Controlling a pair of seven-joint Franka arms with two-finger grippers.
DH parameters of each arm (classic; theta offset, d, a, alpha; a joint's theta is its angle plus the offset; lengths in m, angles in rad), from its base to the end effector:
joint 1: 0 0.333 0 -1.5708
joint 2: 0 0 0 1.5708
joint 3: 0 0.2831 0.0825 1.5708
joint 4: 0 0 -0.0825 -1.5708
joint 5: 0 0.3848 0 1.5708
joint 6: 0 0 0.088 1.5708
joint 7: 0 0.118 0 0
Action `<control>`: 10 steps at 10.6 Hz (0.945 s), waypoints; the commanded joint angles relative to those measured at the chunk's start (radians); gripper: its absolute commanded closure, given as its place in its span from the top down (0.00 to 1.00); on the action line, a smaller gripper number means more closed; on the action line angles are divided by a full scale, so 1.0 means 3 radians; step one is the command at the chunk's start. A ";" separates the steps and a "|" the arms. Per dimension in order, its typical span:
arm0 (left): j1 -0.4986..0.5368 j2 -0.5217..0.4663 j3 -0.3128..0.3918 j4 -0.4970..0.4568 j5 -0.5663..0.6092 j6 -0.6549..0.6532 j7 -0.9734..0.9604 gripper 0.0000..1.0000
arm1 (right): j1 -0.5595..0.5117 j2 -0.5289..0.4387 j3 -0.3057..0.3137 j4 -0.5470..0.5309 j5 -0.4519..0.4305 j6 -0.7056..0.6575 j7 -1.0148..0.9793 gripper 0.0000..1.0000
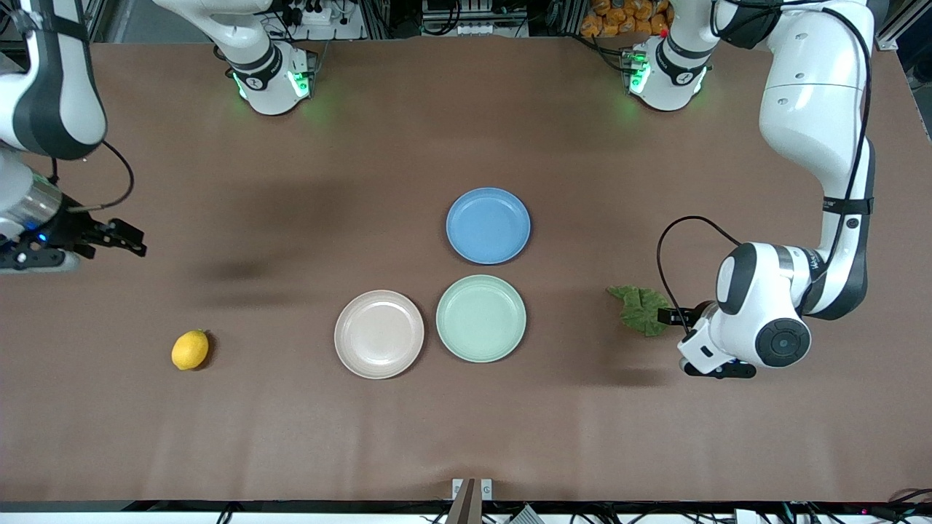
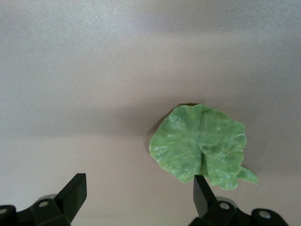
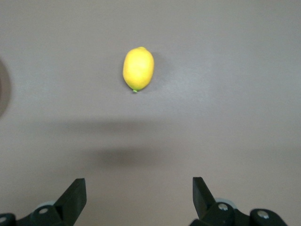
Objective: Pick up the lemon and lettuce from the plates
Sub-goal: 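Release the lemon on the table while the left gripper lowers the lettuce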
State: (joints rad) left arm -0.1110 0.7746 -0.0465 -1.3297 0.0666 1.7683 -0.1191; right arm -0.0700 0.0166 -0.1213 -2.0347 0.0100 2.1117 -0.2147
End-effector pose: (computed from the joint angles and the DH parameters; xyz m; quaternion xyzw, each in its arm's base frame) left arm 0.6680 -0.0943 0.2130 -0.9855 0.0270 0.1632 0.0368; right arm 0.5514 -0.1061 0.3976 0.9995 0.0093 0.0303 0.0028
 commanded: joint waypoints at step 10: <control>0.0084 -0.0668 -0.0060 -0.1170 0.0024 0.0011 0.0029 1.00 | 0.0203 0.0078 0.0057 0.1147 -0.0069 -0.0954 0.0695 1.00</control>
State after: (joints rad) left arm -0.0991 0.7314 -0.0539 -1.5015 0.0665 1.7641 -0.1187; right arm -0.0049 -0.0023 -0.1028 -1.7739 0.0035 1.8708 -0.0216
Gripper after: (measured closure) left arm 0.000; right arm 0.000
